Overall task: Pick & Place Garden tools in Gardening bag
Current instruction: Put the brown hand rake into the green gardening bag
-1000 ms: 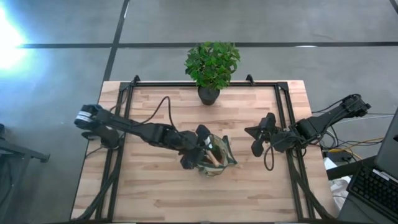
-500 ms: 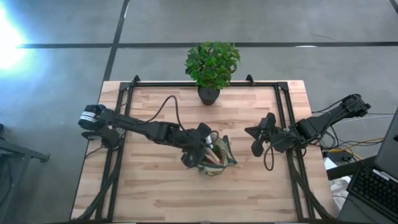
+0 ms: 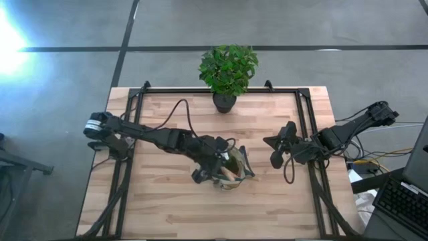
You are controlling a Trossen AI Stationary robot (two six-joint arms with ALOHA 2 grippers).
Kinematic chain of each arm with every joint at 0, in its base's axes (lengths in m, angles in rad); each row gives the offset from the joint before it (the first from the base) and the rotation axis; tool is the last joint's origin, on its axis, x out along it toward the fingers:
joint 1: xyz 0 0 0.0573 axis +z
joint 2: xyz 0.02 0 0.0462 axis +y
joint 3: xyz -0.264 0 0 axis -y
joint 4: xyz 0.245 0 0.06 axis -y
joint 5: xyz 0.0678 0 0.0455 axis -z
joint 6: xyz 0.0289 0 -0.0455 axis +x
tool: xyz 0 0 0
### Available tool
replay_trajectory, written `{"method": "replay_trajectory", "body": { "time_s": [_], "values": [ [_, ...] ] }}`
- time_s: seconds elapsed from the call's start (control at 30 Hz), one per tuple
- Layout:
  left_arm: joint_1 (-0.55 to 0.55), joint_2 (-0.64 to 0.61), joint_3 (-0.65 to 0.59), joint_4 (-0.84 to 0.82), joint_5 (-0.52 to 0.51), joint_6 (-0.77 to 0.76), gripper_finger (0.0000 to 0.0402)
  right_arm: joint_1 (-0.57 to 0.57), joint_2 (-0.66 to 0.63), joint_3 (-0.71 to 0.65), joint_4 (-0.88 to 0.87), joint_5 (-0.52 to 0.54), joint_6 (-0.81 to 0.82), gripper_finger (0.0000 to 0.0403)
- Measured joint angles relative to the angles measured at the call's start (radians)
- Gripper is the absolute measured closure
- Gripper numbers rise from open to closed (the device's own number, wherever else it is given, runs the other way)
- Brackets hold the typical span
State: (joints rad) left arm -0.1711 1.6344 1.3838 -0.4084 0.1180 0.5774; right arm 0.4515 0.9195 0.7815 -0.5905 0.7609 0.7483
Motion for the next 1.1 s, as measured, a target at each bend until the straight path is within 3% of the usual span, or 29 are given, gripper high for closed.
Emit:
{"method": "replay_trajectory", "body": {
  "time_s": [0.7, 0.9, 1.1],
  "values": [
    [0.064, 0.003, -0.009, -0.037, 0.003, 0.024, 0.0334, 0.000, 0.000, 0.000, 0.001, 0.000, -0.004, 0.0394],
    [0.101, 0.020, -0.015, -0.074, 0.084, 0.023, 0.0334, 0.000, 0.000, 0.000, 0.001, 0.002, -0.008, 0.0394],
    [0.110, 0.062, -0.015, -0.080, 0.090, 0.029, 0.0334, 0.000, 0.000, 0.000, 0.001, 0.008, -0.010, 0.0394]
  ]
}}
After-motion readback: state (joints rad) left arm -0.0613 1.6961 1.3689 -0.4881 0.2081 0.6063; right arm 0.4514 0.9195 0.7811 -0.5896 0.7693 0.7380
